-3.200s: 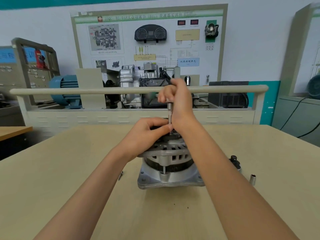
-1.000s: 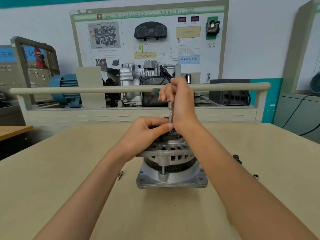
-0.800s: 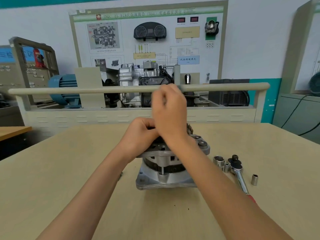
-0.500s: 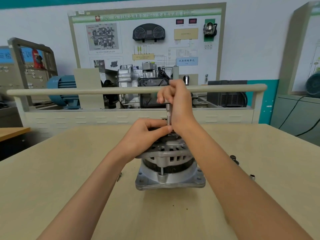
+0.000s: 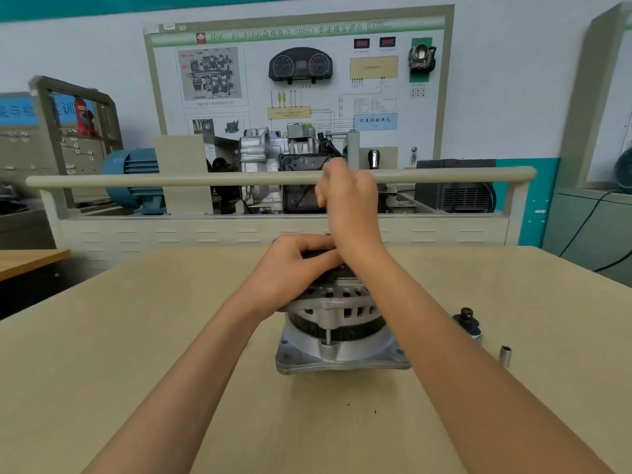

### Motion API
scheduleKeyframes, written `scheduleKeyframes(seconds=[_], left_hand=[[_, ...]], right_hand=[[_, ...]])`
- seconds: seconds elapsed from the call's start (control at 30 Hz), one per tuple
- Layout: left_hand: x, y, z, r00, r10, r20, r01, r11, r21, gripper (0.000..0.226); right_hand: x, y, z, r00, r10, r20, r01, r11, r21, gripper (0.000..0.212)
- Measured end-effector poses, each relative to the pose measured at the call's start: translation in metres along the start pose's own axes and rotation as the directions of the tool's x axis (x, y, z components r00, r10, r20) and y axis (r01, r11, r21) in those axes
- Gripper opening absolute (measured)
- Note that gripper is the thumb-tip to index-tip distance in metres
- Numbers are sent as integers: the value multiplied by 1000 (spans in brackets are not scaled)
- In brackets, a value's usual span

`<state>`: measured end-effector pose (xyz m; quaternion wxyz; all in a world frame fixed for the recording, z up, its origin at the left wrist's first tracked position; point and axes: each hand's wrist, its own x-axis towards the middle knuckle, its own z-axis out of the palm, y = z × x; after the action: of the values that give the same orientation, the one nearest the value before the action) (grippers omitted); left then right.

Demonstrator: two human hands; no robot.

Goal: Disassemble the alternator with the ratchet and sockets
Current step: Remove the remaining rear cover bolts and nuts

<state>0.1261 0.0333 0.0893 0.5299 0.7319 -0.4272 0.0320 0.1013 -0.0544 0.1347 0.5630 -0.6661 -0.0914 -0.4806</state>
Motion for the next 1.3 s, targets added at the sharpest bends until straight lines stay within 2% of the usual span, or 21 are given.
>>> scheduleKeyframes(seconds=[0.1,0.17,0.23,0.3,0.33,0.37,0.47,0.57,0.67,0.7,0.77,0.8,0.83,0.87,0.93,1.0,1.1,1.17,1.2,1.27,1.3], left_hand=[[0,-1,0,1000,5,16,-5,1000,-15,14],[1,-3,-1,1000,12,7,-12,999,-30,18],[1,-4,-1,999,2,-46,-1,1000,3,34],[3,-7,-1,995,-29,-92,34,998,54,32],[3,-7,-1,995,-39,-97,45,997,67,32],[3,-6,-1,995,-36,-93,42,997,58,38],[1,-2,-1,999,12,-32,-12,1000,-10,41],[2,-3,-1,999,26,24,-25,999,-49,15],[1,-4,-2,999,35,30,-33,998,-59,15],[1,-3,-2,999,37,17,-36,998,-55,19],[2,-4,-3,999,22,-50,-23,1000,-8,30],[3,-7,-3,997,5,-76,-3,1000,26,29],[4,-9,-3,996,-11,-88,15,999,49,28],[4,-8,-3,996,-14,-86,19,998,56,32],[4,-6,-4,999,1,-51,-1,1000,9,45],[3,-4,-4,1000,16,8,-16,998,-65,35],[4,-8,-2,1000,20,15,-18,994,-108,14],[5,-9,-2,1000,15,-5,-15,994,-110,13],[5,-9,-3,1000,17,-9,-18,993,-113,13],[3,-7,-3,999,24,-44,-28,995,-94,38],[3,-8,-3,997,13,-70,-18,998,-65,53]], right_hand=[[9,0,-7,970,215,114,-244,851,465,59],[4,-1,-3,978,201,58,-204,861,466,58],[-9,6,6,991,-88,-102,89,996,5,44],[-19,13,14,928,-365,-74,228,713,-663,29],[-18,13,17,920,-388,-58,216,624,-751,28],[-15,12,17,927,-370,-61,210,647,-733,33],[0,4,7,993,-73,-88,61,990,-126,53],[10,2,-8,979,180,97,-203,897,393,66],[5,3,-8,978,153,139,-202,848,491,65],[-1,3,-4,996,69,58,-86,921,379,58],[-15,10,6,965,-247,-86,220,946,-238,39],[-20,13,9,927,-367,-84,254,774,-581,32],[-21,14,12,904,-422,-73,231,624,-746,31],[-20,15,13,906,-416,-83,201,593,-780,33],[-11,11,10,945,-305,-114,190,802,-567,38],[-1,5,2,995,-62,-78,53,992,-114,49],[12,5,-10,970,226,92,-242,854,461,62],[11,8,-12,963,250,99,-262,798,542,61],[6,8,-9,980,196,32,-189,872,452,58],[-9,12,1,988,-104,-119,98,994,-55,46],[-16,15,5,953,-275,-131,207,899,-385,38]])
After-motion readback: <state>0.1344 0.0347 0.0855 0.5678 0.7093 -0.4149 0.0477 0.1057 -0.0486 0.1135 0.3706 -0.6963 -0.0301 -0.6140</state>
